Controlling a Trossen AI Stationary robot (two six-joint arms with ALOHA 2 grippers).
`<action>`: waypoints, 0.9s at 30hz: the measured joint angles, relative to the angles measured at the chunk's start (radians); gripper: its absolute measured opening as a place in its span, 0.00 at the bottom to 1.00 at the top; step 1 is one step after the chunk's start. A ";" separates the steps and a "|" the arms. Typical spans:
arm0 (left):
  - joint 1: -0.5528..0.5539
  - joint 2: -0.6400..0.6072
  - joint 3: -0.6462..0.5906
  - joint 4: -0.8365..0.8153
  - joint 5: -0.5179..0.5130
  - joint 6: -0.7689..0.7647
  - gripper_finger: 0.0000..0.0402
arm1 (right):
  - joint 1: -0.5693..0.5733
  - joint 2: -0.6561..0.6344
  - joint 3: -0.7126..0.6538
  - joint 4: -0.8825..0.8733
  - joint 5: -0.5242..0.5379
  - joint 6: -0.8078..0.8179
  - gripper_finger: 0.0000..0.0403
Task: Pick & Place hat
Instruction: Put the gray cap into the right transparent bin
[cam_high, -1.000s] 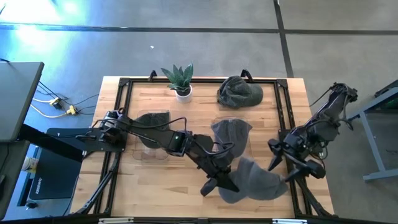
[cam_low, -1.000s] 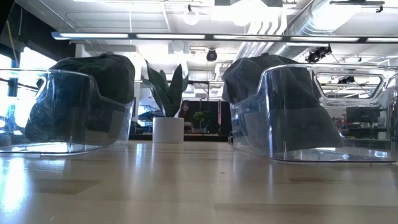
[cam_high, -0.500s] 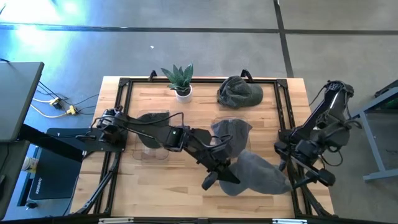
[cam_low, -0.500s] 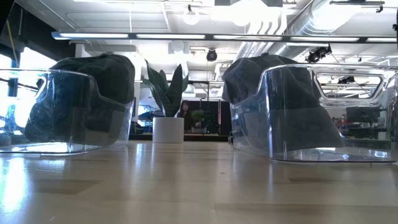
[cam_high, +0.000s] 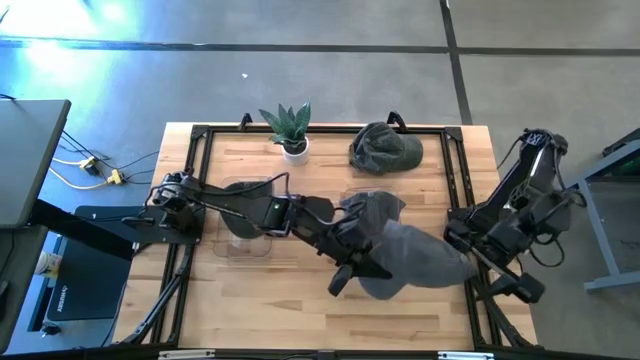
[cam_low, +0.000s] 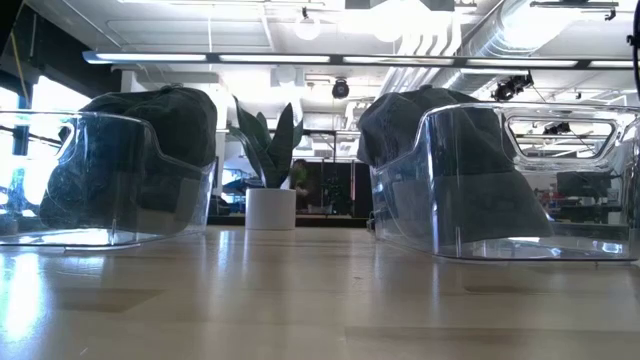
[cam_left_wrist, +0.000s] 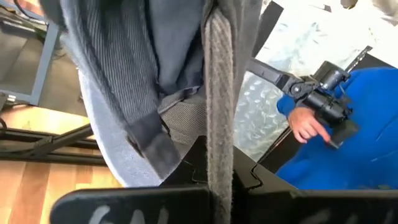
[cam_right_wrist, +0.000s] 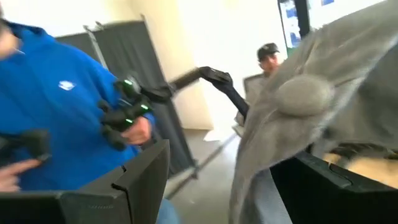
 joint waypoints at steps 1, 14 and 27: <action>0.000 0.000 0.000 0.001 -0.011 0.000 0.00 | 0.000 0.006 0.000 -0.003 0.013 -0.002 0.65; 0.000 0.000 0.001 0.050 -0.086 0.012 0.00 | -0.001 0.033 0.153 -0.048 0.146 -0.027 0.06; 0.078 0.001 0.002 0.045 0.069 0.063 0.48 | -0.093 0.238 0.649 -0.541 -0.035 0.069 0.01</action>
